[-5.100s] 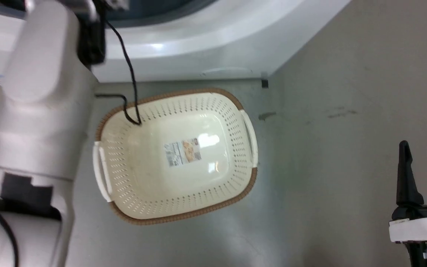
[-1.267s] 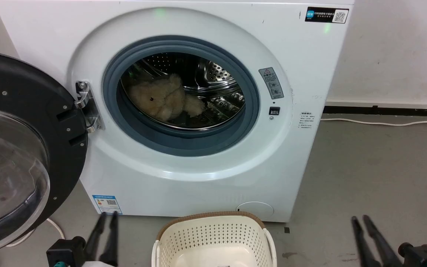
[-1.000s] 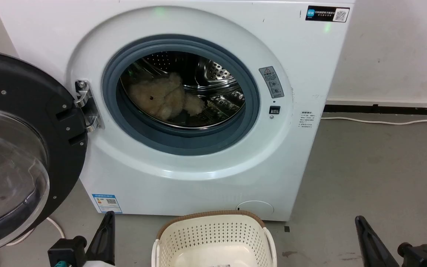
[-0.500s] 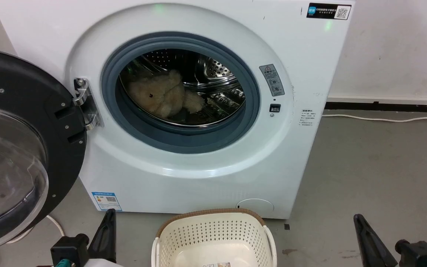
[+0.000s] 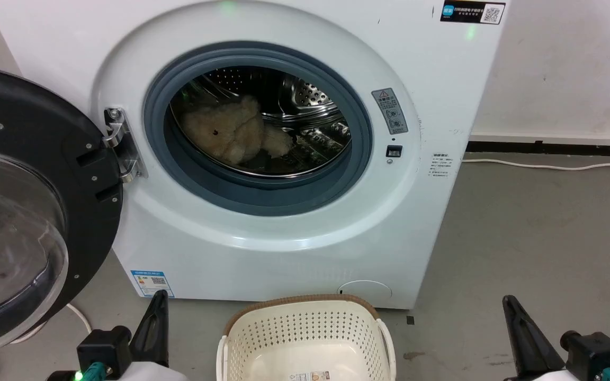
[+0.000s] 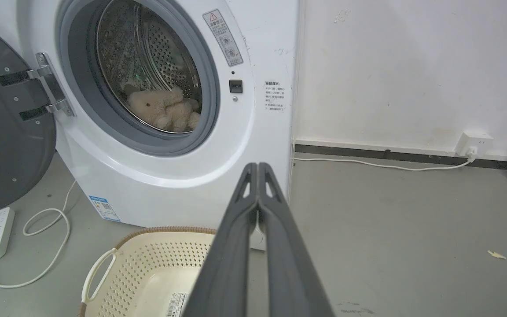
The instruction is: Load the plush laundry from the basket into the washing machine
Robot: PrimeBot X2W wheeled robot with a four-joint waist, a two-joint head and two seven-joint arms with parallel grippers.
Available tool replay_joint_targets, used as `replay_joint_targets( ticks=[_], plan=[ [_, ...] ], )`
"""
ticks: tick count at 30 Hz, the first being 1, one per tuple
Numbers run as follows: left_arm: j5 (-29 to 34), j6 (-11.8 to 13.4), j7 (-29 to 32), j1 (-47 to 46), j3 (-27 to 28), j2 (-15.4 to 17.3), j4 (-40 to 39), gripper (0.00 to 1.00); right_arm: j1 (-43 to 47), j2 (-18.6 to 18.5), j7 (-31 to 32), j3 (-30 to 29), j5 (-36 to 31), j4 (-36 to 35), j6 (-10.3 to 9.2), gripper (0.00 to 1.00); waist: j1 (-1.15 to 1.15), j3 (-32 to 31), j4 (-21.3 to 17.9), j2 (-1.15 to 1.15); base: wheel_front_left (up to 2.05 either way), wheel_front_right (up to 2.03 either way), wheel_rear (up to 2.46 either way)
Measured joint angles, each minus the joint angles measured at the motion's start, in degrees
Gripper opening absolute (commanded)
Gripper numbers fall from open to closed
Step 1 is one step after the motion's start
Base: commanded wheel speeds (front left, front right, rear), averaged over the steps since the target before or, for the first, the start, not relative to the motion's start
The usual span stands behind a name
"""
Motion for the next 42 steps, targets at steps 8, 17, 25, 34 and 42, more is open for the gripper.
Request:
replay_joint_targets(
  ticks=[8, 17, 25, 34, 42],
  plan=[
    [1.92, -0.76, 0.53, -0.21, 1.08, -0.96, 0.01, 0.00, -0.69, 0.00, 0.40, 0.08, -0.55, 0.37, 0.00, 0.00, 0.00, 0.35, 0.08, 0.00, 0.00, 0.00, 0.00],
    [3.67, -1.32, 1.11, -0.42, 1.93, -2.26, 0.03, 0.00, -1.35, 0.00, 0.76, 0.16, -1.10, 0.74, 0.00, 0.00, 0.00, 0.70, 0.15, 0.00, 0.00, 0.00, 0.00],
    [5.43, -1.90, 1.60, -1.20, 2.97, -3.05, 0.07, 0.00, -2.24, 0.00, 0.93, 0.24, -1.53, 1.05, 0.00, 0.00, 0.00, 1.01, 0.22, 0.00, 0.00, 0.00, 0.00],
    [7.14, -2.75, 2.36, -1.34, 3.83, -4.26, 0.10, 0.00, -2.92, 0.00, 1.44, 0.31, -2.07, 1.38, 0.00, 0.00, 0.00, 1.36, 0.29, 0.00, 0.00, 0.00, 0.00],
    [8.90, -3.30, 2.86, -1.59, 4.85, -5.27, 0.12, 0.00, -3.78, 0.00, 1.51, 0.40, -2.44, 1.66, 0.00, 0.00, 0.00, 1.67, 0.36, 0.00, 0.00, 0.00, 0.00]
  ],
)
